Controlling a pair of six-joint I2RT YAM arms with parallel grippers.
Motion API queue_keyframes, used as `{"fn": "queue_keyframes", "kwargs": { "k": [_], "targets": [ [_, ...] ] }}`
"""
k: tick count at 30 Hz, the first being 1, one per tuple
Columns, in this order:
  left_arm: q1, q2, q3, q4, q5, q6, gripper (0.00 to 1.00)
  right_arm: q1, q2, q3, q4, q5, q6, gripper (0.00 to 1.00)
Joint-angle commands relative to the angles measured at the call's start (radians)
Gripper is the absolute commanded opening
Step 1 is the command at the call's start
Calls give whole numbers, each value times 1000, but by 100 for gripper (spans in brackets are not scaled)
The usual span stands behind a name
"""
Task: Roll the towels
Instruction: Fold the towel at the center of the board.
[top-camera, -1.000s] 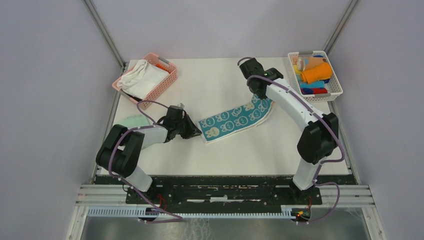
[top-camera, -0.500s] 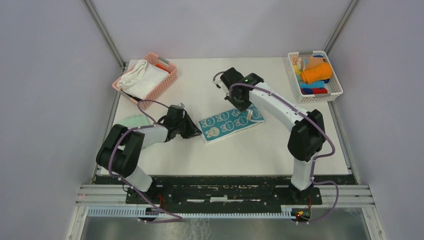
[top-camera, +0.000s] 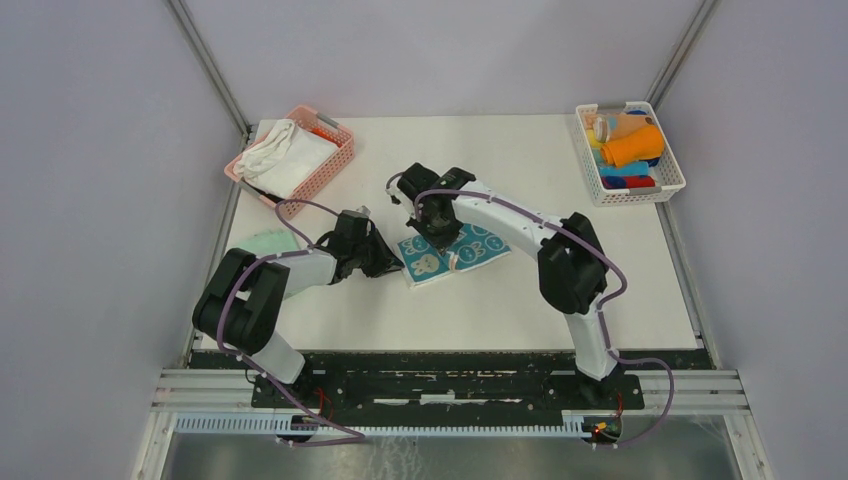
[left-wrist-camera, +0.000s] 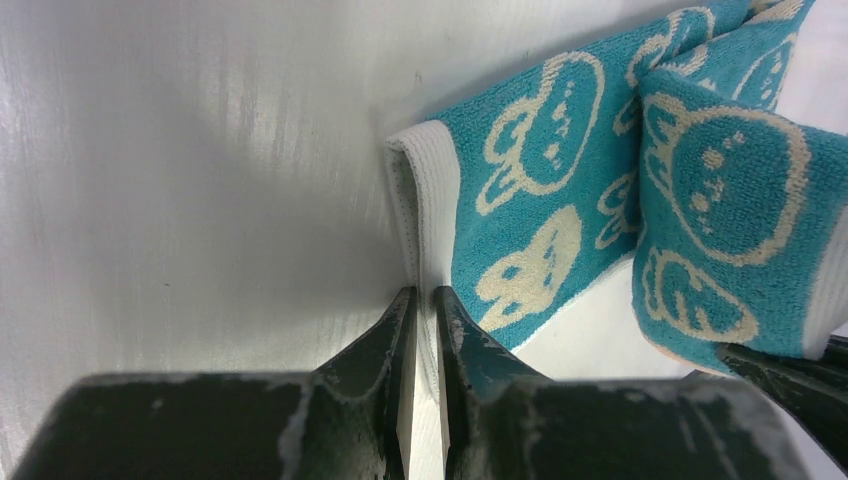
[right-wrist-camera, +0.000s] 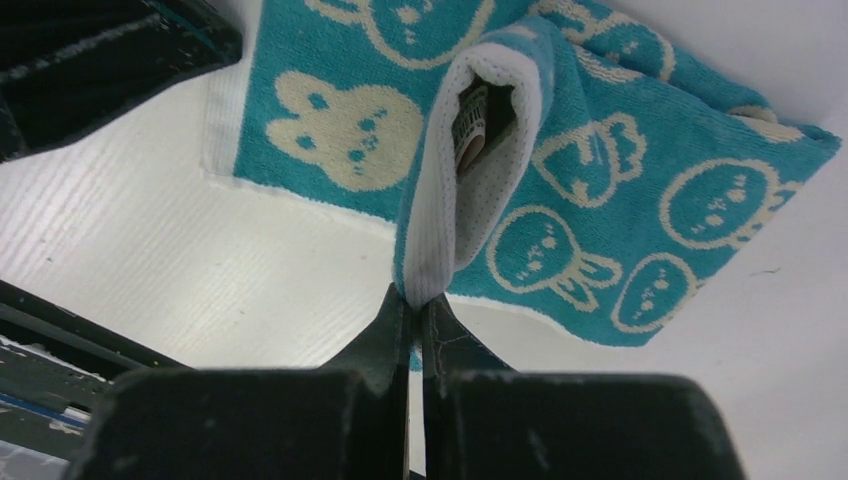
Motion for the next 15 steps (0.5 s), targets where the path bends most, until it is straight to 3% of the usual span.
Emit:
{"fn": "queue_keyframes", "kwargs": {
  "k": [1, 15],
  "targets": [
    [-6, 9, 17, -39, -24, -1, 19, 10, 20, 60, 52, -63, 69, 1],
    [-14, -9, 14, -47, -41, 2, 19, 14, 90, 68, 104, -117, 111, 4]
  ]
}}
